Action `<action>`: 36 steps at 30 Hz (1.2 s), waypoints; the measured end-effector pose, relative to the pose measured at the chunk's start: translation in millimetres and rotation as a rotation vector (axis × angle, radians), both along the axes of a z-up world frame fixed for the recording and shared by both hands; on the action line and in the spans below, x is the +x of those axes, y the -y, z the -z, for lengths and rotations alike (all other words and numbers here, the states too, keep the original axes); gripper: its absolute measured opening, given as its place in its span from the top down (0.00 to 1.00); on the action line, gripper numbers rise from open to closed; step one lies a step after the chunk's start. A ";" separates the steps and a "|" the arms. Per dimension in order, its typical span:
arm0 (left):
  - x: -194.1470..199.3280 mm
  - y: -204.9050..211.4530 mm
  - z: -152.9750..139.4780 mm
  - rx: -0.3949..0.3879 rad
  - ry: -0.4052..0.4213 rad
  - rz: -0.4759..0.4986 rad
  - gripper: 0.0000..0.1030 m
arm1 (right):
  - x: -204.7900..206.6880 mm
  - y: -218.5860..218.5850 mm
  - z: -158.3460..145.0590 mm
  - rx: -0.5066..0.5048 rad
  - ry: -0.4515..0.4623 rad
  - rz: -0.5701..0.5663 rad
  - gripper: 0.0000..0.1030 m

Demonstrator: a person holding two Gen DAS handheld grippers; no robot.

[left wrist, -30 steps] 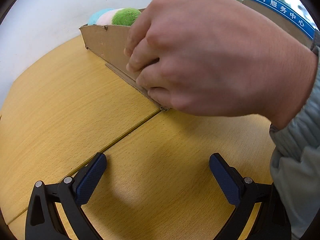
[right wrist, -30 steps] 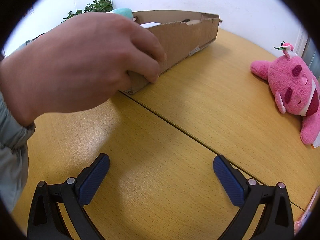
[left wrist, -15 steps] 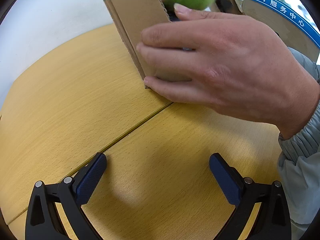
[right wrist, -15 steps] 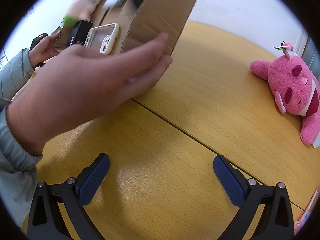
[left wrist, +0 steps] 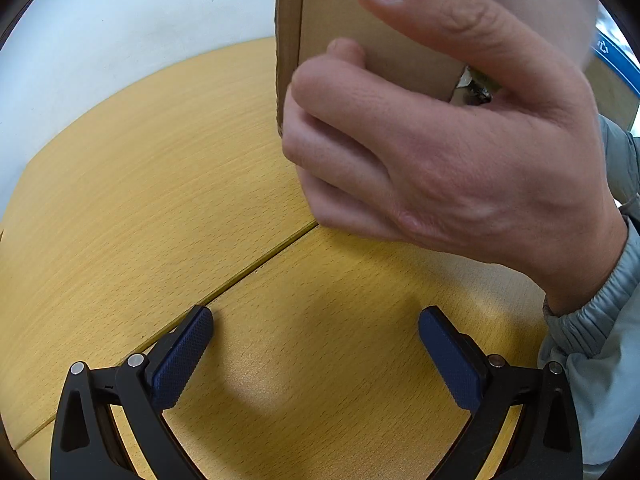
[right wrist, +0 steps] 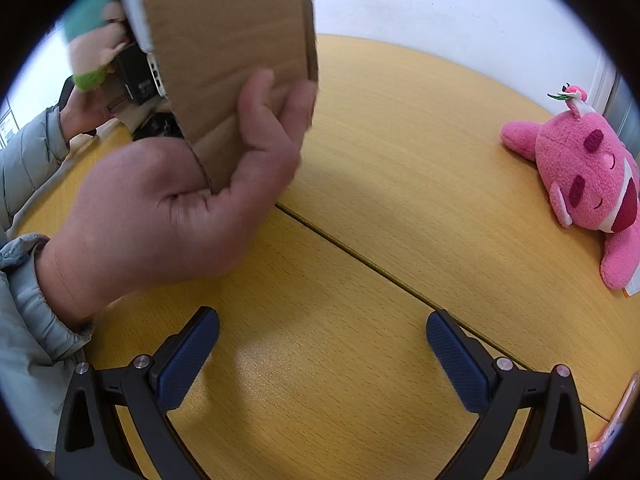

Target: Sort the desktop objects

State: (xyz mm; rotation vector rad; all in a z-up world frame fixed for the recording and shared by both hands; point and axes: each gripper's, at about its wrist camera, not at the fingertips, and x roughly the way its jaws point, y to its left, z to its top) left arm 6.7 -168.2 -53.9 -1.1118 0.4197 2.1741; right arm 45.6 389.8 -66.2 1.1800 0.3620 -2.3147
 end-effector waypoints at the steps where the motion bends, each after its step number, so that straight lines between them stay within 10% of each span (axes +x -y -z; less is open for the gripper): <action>1: 0.2 0.0 -0.1 0.000 0.000 0.000 0.00 | 0.6 0.3 -0.2 0.000 0.000 0.000 0.00; 36: 4.8 3.2 -4.1 0.000 0.000 0.001 0.00 | 1.0 4.0 2.5 -0.001 0.000 0.002 0.00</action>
